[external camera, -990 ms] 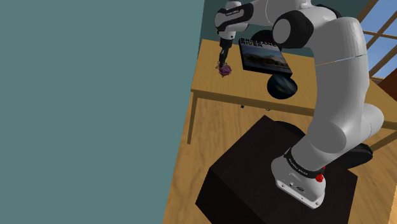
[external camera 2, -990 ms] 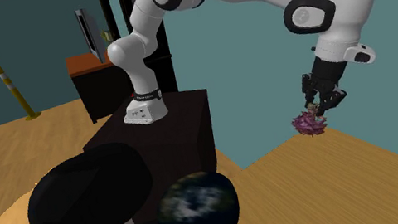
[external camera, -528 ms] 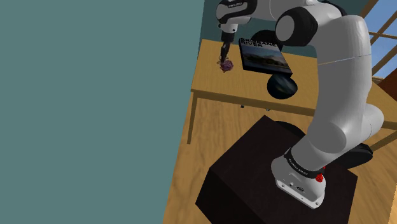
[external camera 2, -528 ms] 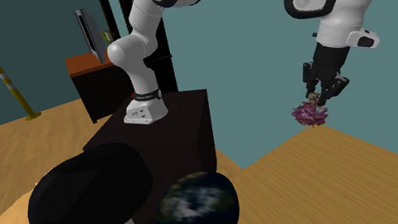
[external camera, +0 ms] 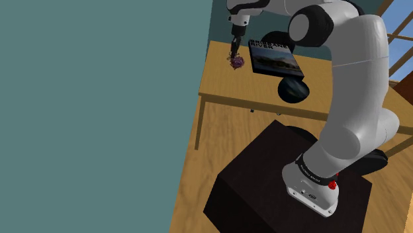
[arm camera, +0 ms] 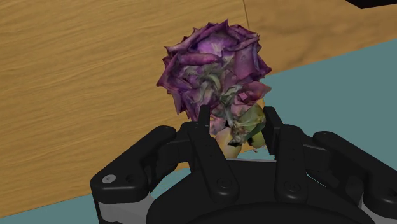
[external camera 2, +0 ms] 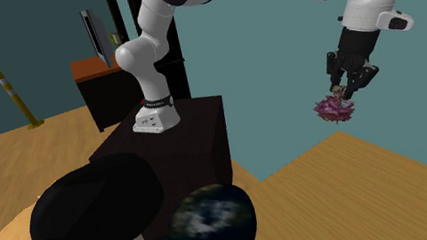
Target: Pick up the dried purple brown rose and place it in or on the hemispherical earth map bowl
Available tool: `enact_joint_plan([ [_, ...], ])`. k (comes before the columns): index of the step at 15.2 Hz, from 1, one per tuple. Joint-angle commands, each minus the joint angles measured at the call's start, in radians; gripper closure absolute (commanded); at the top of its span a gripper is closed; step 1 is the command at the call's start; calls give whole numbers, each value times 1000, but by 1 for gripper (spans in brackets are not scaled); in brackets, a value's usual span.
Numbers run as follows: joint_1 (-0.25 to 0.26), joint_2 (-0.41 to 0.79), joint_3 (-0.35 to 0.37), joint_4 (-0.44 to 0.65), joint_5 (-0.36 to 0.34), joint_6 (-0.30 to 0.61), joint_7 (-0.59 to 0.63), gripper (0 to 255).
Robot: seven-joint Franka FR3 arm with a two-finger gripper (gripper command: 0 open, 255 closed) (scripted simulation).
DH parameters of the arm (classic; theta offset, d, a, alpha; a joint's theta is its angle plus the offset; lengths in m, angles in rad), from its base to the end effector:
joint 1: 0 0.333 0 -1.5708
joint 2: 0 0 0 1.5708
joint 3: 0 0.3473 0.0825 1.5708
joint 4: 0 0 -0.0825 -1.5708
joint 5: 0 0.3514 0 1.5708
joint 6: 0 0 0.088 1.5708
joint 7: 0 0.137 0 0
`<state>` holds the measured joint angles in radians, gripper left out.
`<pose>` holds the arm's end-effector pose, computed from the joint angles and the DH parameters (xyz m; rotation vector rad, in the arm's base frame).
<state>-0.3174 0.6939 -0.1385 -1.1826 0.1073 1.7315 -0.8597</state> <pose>0.6565 -0.2781 0.3746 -2.9795 -0.6114 0.1545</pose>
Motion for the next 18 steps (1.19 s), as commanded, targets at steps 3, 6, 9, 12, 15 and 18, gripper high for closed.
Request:
enact_joint_plan([
  [3,-2,-11,-1,37,-2,-48,1,255],
  [6,-12,-41,-7,7,-4,-48,-15,255],
  [9,-43,-113,-23,-104,-11,-11,-67,255],
  [12,-75,-173,-40,-191,-17,16,-121,255],
  [15,-108,-221,-59,-260,-24,35,-175,255],
  [18,-144,-260,-78,-313,-30,49,-231,255],
])
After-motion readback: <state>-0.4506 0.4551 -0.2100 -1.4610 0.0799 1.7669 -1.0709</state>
